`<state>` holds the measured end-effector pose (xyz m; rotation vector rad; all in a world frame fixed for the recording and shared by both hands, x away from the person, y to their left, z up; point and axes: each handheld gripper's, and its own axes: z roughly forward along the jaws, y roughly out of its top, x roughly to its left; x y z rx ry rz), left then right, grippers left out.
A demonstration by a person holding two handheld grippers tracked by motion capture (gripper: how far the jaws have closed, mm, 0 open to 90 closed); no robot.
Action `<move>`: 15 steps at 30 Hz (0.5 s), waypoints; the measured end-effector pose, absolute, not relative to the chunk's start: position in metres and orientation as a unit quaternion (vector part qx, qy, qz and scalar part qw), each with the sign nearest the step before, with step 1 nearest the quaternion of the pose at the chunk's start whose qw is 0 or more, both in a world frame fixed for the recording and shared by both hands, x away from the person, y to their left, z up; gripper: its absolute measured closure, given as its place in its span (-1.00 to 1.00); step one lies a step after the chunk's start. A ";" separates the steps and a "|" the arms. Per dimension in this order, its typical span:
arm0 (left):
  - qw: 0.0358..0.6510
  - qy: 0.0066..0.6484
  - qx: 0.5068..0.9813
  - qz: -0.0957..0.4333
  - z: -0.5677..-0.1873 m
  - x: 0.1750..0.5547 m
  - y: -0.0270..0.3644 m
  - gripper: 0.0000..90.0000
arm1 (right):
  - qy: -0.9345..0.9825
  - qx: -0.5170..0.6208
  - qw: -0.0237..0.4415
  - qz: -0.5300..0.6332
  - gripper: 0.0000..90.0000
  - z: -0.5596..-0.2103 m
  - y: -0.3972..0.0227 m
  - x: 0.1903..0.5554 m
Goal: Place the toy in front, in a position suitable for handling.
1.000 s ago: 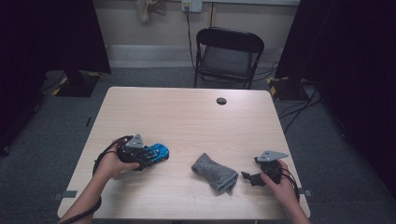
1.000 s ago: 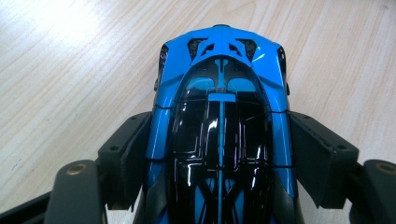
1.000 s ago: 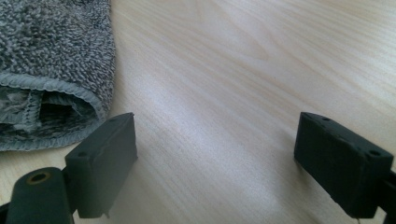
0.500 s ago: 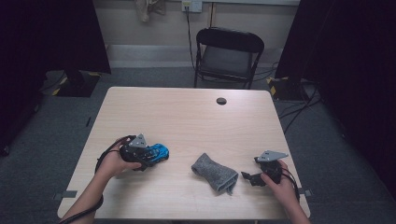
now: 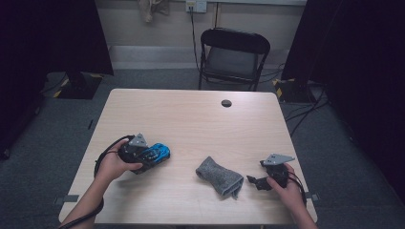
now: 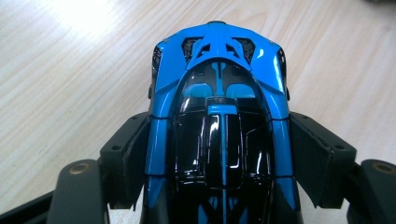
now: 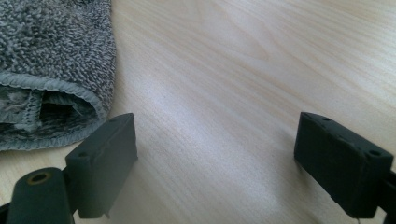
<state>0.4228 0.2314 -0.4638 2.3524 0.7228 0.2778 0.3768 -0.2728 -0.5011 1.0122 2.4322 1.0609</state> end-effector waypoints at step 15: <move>0.341 0.247 0.901 0.105 -0.451 0.427 0.177 -0.38 | 0.847 0.352 0.150 0.369 -0.72 -0.501 -0.273 0.377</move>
